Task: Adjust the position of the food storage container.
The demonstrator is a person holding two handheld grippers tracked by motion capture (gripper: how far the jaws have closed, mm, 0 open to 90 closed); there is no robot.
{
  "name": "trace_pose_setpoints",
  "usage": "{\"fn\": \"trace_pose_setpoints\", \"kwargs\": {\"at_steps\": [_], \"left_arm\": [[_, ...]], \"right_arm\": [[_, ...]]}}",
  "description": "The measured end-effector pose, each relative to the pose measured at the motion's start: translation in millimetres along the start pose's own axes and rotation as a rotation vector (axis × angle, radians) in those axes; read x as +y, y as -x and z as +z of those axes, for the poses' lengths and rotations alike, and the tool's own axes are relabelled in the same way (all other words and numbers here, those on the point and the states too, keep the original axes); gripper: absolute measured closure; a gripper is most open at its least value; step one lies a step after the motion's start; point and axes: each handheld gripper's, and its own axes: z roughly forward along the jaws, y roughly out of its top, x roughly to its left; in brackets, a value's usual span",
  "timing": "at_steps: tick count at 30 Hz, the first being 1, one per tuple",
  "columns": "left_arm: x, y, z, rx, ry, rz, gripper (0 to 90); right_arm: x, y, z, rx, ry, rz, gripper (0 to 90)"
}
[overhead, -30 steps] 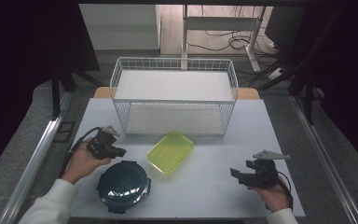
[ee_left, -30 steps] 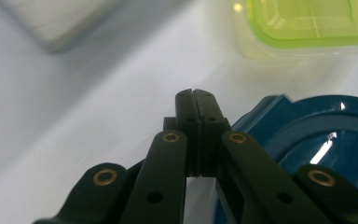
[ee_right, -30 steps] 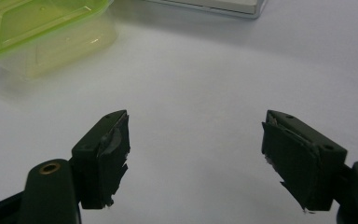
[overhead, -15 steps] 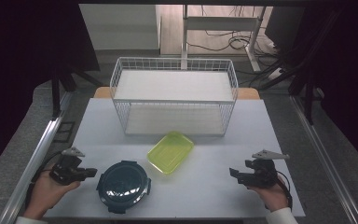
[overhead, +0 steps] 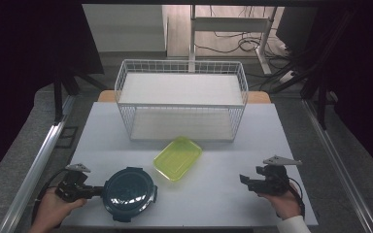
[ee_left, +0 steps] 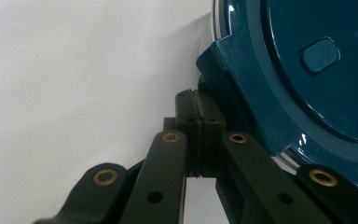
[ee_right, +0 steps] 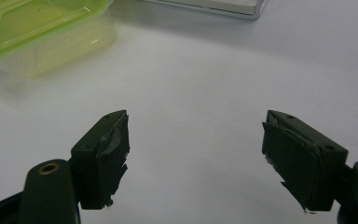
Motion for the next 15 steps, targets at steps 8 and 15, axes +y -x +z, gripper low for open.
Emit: {"fn": "trace_pose_setpoints", "kwargs": {"at_steps": [8, 15], "left_arm": [[4.9, 7.2, 5.1, 0.0, 0.0, 0.02, 90.0], [8.7, 14.0, 10.2, -0.01, -0.001, 0.038, 90.0]], "right_arm": [[1.1, -2.4, 2.2, 0.005, -0.003, -0.007, 22.9], [0.7, -1.2, 1.4, 0.004, -0.003, -0.004, 22.9]]}}
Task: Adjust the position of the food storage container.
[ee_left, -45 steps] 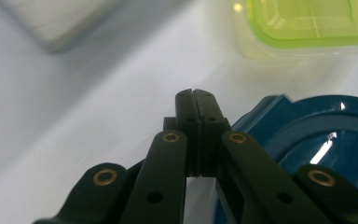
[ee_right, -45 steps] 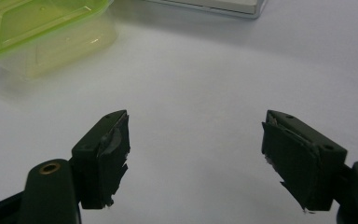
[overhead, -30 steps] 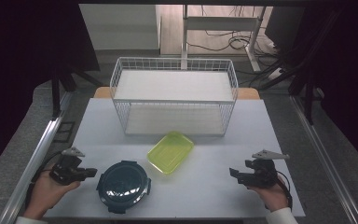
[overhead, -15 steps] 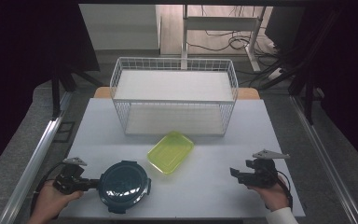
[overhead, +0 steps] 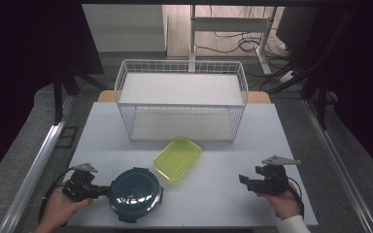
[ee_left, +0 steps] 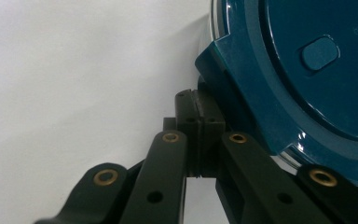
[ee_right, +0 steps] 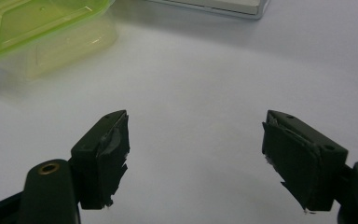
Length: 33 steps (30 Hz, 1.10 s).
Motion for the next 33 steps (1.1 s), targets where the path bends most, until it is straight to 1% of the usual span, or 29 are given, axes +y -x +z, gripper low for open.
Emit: {"fn": "trace_pose_setpoints", "kwargs": {"at_steps": [5, 6, 12, 16, 18, 19, 20, 21, 22, 23, 26, 27, 28, 29, 30, 31, 32, 33], "left_arm": [[0.9, 4.0, 2.6, -0.015, 0.003, 0.003, 90.0], [1.1, 4.3, 2.5, -0.016, -0.001, 0.009, 90.0], [3.9, 6.8, 4.7, -0.018, -0.006, 0.016, 90.0], [4.1, 6.1, 5.5, -0.027, 0.0, 0.012, 90.0], [3.8, 3.5, 4.9, -0.029, 0.005, 0.018, 90.0], [3.7, 2.8, 4.5, -0.017, 0.019, 0.005, 90.0], [3.9, 1.4, 3.1, 0.0, 0.027, 0.0, 90.0], [3.9, 1.4, 3.1, 0.0, 0.027, 0.0, 90.0], [4.6, -1.5, -2.7, 0.022, 0.042, 0.0, 90.0], [4.6, -1.5, -2.7, 0.022, 0.042, 0.0, 90.0], [9.4, 0.4, -16.4, 0.041, 0.102, -0.017, 90.0], [9.4, 0.4, -16.4, 0.041, 0.102, -0.017, 89.7], [13.3, 3.6, -22.5, 0.077, 0.148, -0.036, 85.6], [15.1, 5.0, -24.7, 0.097, 0.171, -0.043, 81.3], [16.7, 6.5, -26.0, 0.104, 0.183, -0.047, 75.1], [17.9, 7.8, -26.8, 0.099, 0.186, -0.047, 69.4], [18.6, 9.2, -27.2, 0.09, 0.191, -0.057, 61.6], [18.6, 10.5, -27.3, 0.082, 0.199, -0.076, 52.4]], "right_arm": [[0.2, -0.5, 0.4, 0.001, 0.001, -0.006, 22.9], [0.3, -0.7, 0.4, 0.002, 0.001, -0.006, 22.9], [0.2, -0.5, 1.1, 0.002, -0.001, -0.005, 22.9], [0.6, -0.8, 0.6, 0.002, 0.001, -0.004, 22.9], [0.6, -0.9, -0.1, 0.001, 0.003, -0.004, 22.9], [0.5, -0.9, -0.2, 0.0, 0.005, -0.003, 22.8], [0.5, -1.1, -0.8, 0.001, 0.003, -0.002, 22.8], [0.5, -1.1, -0.8, 0.001, 0.003, -0.002, 22.8], [0.6, -1.1, -1.4, 0.0, 0.007, 0.0, 22.9], [0.8, -1.3, -1.6, 0.0, 0.009, 0.002, 22.8], [1.4, -2.4, -1.5, 0.004, 0.017, -0.002, 22.8], [1.6, -3.6, -1.5, 0.007, 0.016, 0.0, 22.8], [1.8, -4.5, -1.3, 0.011, 0.018, -0.003, 22.8], [2.2, -5.7, -1.0, 0.014, 0.022, -0.005, 22.7], [2.6, -6.6, -0.9, 0.019, 0.025, -0.006, 22.7], [3.1, -7.8, -1.3, 0.026, 0.026, 0.0, 22.6], [3.5, -8.7, -1.6, 0.034, 0.031, 0.001, 22.5], [4.0, -9.6, -2.1, 0.04, 0.035, 0.004, 22.3]]}}
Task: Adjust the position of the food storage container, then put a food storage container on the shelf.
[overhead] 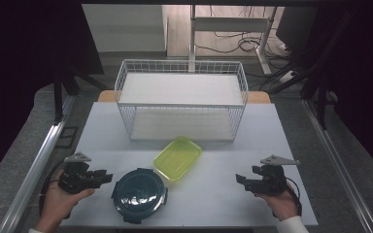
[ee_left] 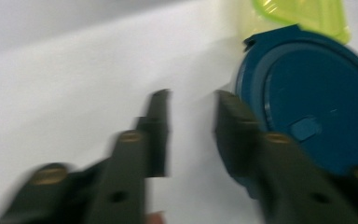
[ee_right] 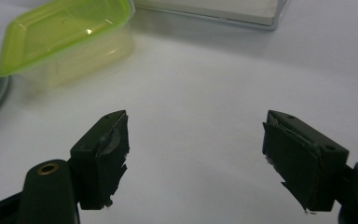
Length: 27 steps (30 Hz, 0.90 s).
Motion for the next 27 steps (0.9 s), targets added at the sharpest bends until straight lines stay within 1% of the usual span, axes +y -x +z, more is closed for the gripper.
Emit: {"fn": "trace_pose_setpoints", "kwargs": {"at_steps": [2, 3, 4, 5, 6, 9, 12, 14, 19, 24, 27], "left_arm": [[-2.5, 1.7, 0.3, -0.022, 0.015, -0.028, 38.9], [-3.6, 2.5, 1.0, -0.037, 0.005, -0.027, 34.0], [-3.6, 2.5, 1.0, -0.037, 0.005, -0.027, 30.2], [-5.0, 4.1, 1.1, -0.042, 0.0, -0.026, 28.5], [-6.6, 5.0, 0.2, -0.044, 0.008, -0.027, 27.5], [-8.9, 5.4, 0.3, -0.055, 0.01, -0.028, 25.6], [-9.9, 5.1, 0.9, -0.059, 0.01, -0.032, 24.7], [-10.5, 4.7, 1.2, -0.057, 0.01, -0.036, 24.1], [-9.9, 5.8, -1.7, -0.061, 0.025, -0.032, 23.8], [-8.0, 8.0, -4.8, -0.063, 0.061, -0.018, 23.6], [-7.4, 8.0, -4.9, -0.067, 0.069, -0.009, 23.7]], "right_arm": [[0.8, -1.9, -1.2, 0.016, 0.008, 0.008, 21.9], [1.1, -2.6, -1.7, 0.025, 0.013, 0.012, 21.7], [1.1, -2.6, -1.7, 0.025, 0.013, 0.012, 21.7], [1.3, -3.3, -1.8, 0.031, 0.018, 0.014, 21.5], [1.9, -5.0, -2.3, 0.044, 0.017, 0.02, 21.2], [2.9, -9.0, -2.1, 0.057, 0.025, 0.021, 20.7], [3.5, -11.4, -1.7, 0.065, 0.023, 0.015, 20.4], [3.9, -15.5, -0.1, 0.073, 0.02, 0.008, 19.8], [4.4, -18.5, 0.2, 0.079, 0.012, -0.003, 19.6], [4.8, -19.0, -1.5, 0.075, 0.011, -0.015, 19.4], [5.1, -18.5, -2.2, 0.073, 0.009, -0.014, 19.4]]}}
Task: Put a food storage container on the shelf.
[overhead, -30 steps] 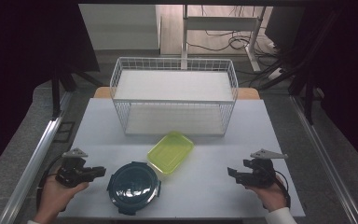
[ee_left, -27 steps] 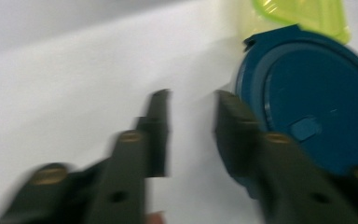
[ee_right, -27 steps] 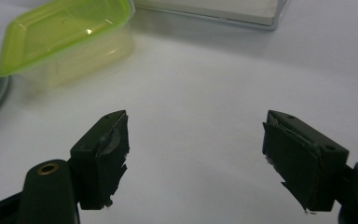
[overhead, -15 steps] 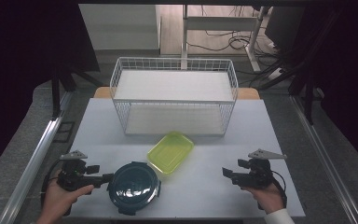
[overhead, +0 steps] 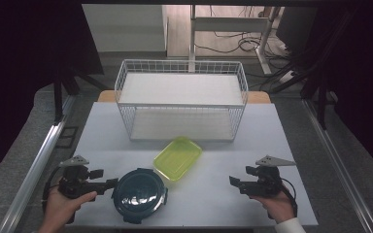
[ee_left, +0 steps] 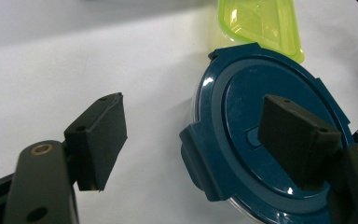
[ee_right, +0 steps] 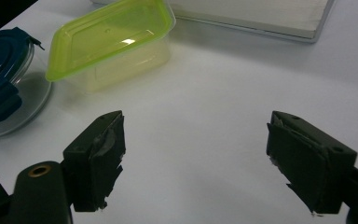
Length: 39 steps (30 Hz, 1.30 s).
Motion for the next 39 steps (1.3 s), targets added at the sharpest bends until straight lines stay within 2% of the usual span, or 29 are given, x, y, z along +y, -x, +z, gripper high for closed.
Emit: {"fn": "trace_pose_setpoints", "kwargs": {"at_steps": [11, 18, 28, 29, 30, 34, 39], "left_arm": [[3.7, -1.5, 2.1, 0.005, 0.021, 0.018, 22.3], [2.8, 0.4, 1.4, -0.004, 0.01, 0.005, 17.1], [4.1, 0.3, 4.3, -0.018, 0.0, -0.005, 13.3], [3.9, 0.0, 4.3, -0.022, 0.002, -0.009, 13.3], [3.5, -0.6, 4.5, -0.027, 0.0, -0.016, 12.7], [2.6, -1.7, 4.8, -0.043, -0.004, -0.034, 10.4], [1.4, -2.5, 5.5, -0.059, -0.011, -0.044, 9.4]], "right_arm": [[1.5, -3.3, 2.5, 0.013, -0.009, 0.003, 18.9], [6.0, -20.8, 8.4, 0.065, -0.022, 0.019, 17.3], [12.2, -52.9, 28.7, 0.136, -0.055, 0.031, 14.9], [12.2, -52.9, 28.7, 0.136, -0.055, 0.031, 14.9], [13.3, -60.8, 33.3, 0.154, -0.062, 0.039, 14.7], [12.6, -75.2, 43.2, 0.188, -0.08, 0.054, 14.2], [12.7, -91.0, 58.1, 0.218, -0.112, 0.045, 13.4]]}}
